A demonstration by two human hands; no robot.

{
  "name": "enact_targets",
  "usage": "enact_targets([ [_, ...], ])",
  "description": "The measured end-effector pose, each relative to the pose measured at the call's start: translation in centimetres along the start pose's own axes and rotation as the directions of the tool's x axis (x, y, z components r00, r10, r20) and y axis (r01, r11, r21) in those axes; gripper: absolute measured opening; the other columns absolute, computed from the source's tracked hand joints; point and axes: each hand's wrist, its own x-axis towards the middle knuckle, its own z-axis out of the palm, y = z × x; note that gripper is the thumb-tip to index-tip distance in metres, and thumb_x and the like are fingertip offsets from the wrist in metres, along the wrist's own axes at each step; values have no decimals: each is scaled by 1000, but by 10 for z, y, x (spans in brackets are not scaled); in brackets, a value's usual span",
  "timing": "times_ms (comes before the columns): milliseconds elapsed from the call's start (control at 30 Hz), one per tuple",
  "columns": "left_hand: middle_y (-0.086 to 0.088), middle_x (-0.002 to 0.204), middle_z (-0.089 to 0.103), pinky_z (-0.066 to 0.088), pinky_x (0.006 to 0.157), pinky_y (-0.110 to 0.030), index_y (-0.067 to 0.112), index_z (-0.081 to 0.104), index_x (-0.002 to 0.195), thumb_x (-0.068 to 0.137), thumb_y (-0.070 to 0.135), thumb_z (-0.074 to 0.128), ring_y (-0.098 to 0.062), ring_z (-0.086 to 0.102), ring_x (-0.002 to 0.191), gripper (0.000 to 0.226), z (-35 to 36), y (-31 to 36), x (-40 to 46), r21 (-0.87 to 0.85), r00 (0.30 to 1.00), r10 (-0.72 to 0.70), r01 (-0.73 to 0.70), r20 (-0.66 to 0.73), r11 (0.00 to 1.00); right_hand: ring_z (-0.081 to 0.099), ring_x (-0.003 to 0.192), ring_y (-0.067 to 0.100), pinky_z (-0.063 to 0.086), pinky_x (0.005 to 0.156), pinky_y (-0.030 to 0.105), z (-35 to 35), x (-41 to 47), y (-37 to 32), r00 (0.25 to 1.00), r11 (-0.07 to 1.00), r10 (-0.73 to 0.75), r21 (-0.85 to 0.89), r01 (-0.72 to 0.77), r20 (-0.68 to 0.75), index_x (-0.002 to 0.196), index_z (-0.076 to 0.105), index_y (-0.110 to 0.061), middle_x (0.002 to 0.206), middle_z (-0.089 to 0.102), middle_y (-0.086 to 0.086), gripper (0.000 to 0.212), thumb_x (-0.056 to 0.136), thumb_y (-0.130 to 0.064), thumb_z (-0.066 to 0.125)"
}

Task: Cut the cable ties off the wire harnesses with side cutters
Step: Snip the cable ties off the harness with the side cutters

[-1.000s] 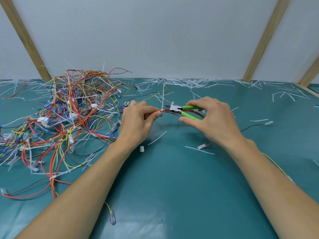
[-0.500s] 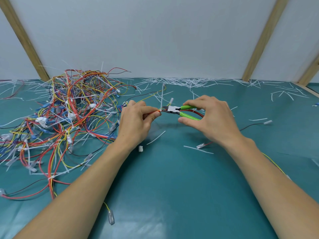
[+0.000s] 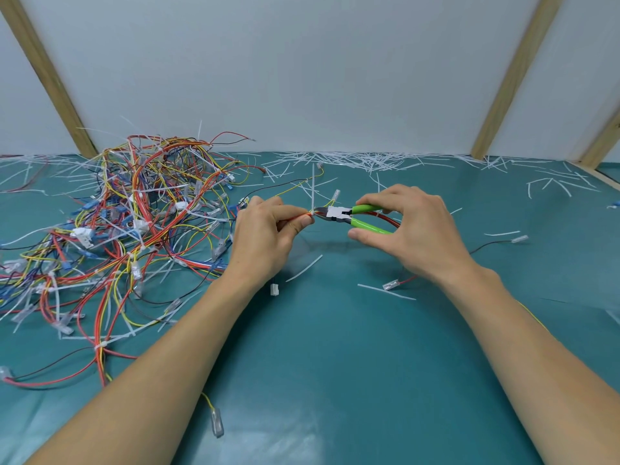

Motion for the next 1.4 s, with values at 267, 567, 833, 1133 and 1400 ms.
enact_targets([
  [267,-1,69,56,41,77,-49,24,81,97,92,29,72,-28,44,80,12,1,0,0,52,998,63,-63,-1,997,59,96,16,46,94,51,2,0,-1,999,1000,-30,-2,30,-11,108,76,-39,104,69,-13,34,78,-55,82],
  [567,0,68,56,39,74,-46,24,81,98,91,29,72,-27,42,78,12,2,-1,0,69,997,83,-82,1,994,58,93,14,47,90,49,5,0,2,1000,999,-28,-27,28,-4,107,76,-42,102,69,-14,34,77,-58,81],
  [833,1,68,55,40,75,-47,24,81,97,92,28,72,-27,43,78,12,3,-1,0,83,997,82,-83,10,993,58,80,14,49,75,39,5,0,5,1000,1000,-14,4,14,19,101,79,-40,90,69,-10,29,77,-55,83],
  [1133,3,68,53,40,77,-46,24,81,96,93,30,70,-25,43,79,13,4,0,-2,83,997,71,-73,18,994,52,72,-5,34,60,26,4,-1,5,998,998,53,-32,-51,45,94,78,-45,78,67,-20,26,76,-64,78],
  [1400,7,66,49,40,76,-46,23,80,93,93,29,70,-24,43,78,12,4,1,-2,85,998,67,-68,13,994,59,71,8,50,64,32,3,-3,3,993,994,105,-28,-103,52,81,76,-44,69,69,-16,43,69,-84,64],
])
